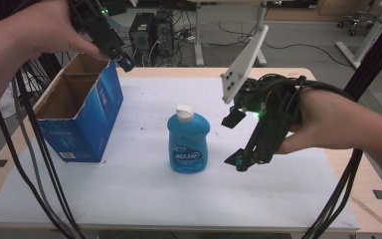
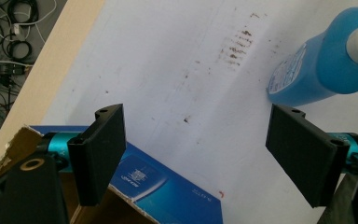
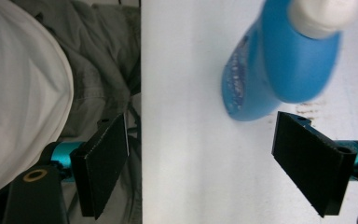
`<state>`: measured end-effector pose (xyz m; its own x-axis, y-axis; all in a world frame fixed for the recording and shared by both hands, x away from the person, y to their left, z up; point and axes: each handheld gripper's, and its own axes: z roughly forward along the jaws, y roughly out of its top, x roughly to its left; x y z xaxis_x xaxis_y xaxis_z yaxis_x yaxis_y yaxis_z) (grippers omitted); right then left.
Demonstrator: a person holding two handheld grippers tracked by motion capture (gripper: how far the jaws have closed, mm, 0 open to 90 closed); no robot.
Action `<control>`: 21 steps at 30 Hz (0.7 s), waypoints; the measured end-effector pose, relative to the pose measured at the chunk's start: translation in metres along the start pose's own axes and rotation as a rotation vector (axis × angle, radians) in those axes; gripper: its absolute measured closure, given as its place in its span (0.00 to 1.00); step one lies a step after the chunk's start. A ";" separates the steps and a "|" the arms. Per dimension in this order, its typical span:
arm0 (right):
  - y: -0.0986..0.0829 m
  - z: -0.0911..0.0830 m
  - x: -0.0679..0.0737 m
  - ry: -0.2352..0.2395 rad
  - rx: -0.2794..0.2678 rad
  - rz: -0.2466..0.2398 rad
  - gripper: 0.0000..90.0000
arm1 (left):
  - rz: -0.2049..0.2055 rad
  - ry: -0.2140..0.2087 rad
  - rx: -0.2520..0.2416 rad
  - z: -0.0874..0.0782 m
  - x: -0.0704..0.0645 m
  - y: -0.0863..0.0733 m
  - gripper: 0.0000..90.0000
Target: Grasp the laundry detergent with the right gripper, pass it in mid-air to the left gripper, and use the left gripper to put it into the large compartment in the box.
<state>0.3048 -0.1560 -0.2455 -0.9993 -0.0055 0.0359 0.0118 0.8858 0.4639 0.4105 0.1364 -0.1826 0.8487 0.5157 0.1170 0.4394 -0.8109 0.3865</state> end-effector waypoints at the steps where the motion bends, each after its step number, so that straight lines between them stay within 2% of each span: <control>1: -0.004 -0.003 -0.003 -0.006 -0.017 0.008 0.20 | 0.001 -0.001 -0.002 0.000 0.000 0.000 0.23; 5: -0.015 -0.008 -0.013 -0.021 -0.075 0.016 0.20 | 0.004 -0.003 0.004 0.001 0.000 0.001 0.23; 9: -0.027 -0.009 -0.025 -0.027 -0.110 0.054 0.20 | 0.002 -0.005 0.004 0.001 -0.001 0.001 0.23; 17: -0.041 0.004 -0.048 -0.020 -0.184 0.073 0.20 | 0.004 -0.005 0.008 -0.001 -0.001 -0.002 0.23; 21: -0.042 0.014 -0.055 -0.013 -0.192 0.072 0.20 | 0.007 -0.005 0.000 -0.002 -0.002 -0.003 0.23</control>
<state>0.3590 -0.1866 -0.2790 -0.9960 0.0617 0.0647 0.0886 0.7788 0.6210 0.4072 0.1386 -0.1822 0.8532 0.5086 0.1155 0.4335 -0.8147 0.3853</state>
